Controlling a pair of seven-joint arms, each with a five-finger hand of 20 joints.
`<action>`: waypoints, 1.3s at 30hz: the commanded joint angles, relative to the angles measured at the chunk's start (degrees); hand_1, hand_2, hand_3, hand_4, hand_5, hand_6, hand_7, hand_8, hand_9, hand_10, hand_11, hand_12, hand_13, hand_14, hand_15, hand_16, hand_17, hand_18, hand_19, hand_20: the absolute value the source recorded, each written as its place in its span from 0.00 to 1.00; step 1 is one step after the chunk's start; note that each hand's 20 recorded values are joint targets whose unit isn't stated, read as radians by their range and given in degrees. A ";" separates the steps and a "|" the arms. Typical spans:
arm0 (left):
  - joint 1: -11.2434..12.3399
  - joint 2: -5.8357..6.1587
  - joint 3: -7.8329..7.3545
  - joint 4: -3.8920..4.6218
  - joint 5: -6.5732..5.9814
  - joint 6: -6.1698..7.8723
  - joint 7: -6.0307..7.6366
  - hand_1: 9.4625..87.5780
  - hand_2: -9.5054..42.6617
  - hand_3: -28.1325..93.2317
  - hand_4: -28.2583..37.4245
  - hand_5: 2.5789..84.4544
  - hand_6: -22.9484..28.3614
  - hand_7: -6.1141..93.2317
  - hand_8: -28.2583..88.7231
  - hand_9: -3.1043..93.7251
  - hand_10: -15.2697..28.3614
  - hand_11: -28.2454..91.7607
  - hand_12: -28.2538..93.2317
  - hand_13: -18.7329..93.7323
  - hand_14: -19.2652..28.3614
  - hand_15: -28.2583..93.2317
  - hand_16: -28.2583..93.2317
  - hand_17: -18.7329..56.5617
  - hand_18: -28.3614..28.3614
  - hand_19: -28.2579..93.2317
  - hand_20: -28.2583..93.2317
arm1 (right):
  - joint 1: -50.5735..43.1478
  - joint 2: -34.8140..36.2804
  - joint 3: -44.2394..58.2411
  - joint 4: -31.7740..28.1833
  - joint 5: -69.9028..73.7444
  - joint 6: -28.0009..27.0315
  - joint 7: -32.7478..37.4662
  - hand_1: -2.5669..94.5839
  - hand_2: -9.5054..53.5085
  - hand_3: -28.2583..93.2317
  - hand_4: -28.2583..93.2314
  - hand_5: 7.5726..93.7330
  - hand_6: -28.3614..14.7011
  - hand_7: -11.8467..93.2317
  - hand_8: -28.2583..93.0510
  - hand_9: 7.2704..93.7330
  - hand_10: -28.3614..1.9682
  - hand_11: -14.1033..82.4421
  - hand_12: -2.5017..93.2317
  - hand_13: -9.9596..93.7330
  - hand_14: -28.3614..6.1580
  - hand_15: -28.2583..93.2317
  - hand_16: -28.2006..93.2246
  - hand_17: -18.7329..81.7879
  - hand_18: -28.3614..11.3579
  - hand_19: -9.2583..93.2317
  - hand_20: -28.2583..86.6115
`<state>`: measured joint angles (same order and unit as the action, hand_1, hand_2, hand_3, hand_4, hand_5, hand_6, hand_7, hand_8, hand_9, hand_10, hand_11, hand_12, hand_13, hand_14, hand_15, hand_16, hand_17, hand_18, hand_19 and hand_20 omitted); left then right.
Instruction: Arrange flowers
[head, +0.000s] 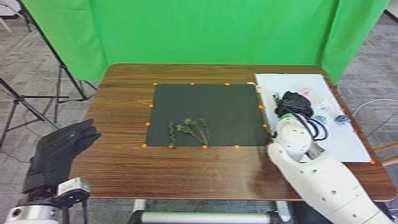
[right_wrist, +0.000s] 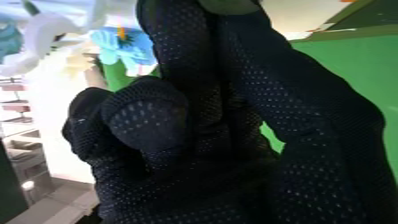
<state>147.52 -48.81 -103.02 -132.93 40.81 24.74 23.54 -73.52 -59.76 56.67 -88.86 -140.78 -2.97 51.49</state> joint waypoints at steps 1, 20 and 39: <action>2.15 1.36 -0.23 -0.54 -1.20 1.09 1.38 0.24 0.30 0.92 0.26 0.58 0.74 0.21 0.17 0.46 0.85 0.52 0.31 0.41 0.99 0.71 0.14 0.12 0.88 0.70 0.36 | 2.53 1.35 -2.55 -1.83 0.40 2.12 -0.45 0.56 0.00 0.88 0.00 0.89 0.58 0.37 0.40 0.96 0.51 0.45 0.29 0.89 0.66 0.80 0.43 0.74 0.22 1.00 0.59; 6.42 6.09 -1.35 -1.40 -5.26 4.59 6.44 0.24 0.30 0.92 0.26 0.58 0.74 0.21 0.17 0.46 0.85 0.52 0.31 0.41 0.99 0.71 0.14 0.12 0.88 0.70 0.36 | 0.29 1.55 -4.23 -13.26 0.35 3.40 -3.28 0.56 0.00 0.88 0.01 0.92 0.57 0.34 0.41 0.97 0.49 0.44 0.30 0.90 0.65 0.80 0.44 0.75 0.21 1.00 0.60; 6.06 7.18 -1.05 -1.14 -5.74 4.31 6.37 0.24 0.30 0.92 0.26 0.58 0.74 0.21 0.17 0.46 0.85 0.52 0.31 0.41 0.99 0.71 0.14 0.12 0.88 0.70 0.36 | -0.20 2.80 -5.79 -12.97 -2.77 -1.81 0.03 0.38 0.09 0.86 0.06 0.72 0.42 0.38 0.19 0.76 0.24 0.52 0.24 0.78 0.43 0.84 0.42 0.68 0.12 1.00 0.55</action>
<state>152.55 -42.12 -103.89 -133.83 35.80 28.69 29.44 -75.42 -58.15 48.23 -103.91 -144.05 2.27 48.34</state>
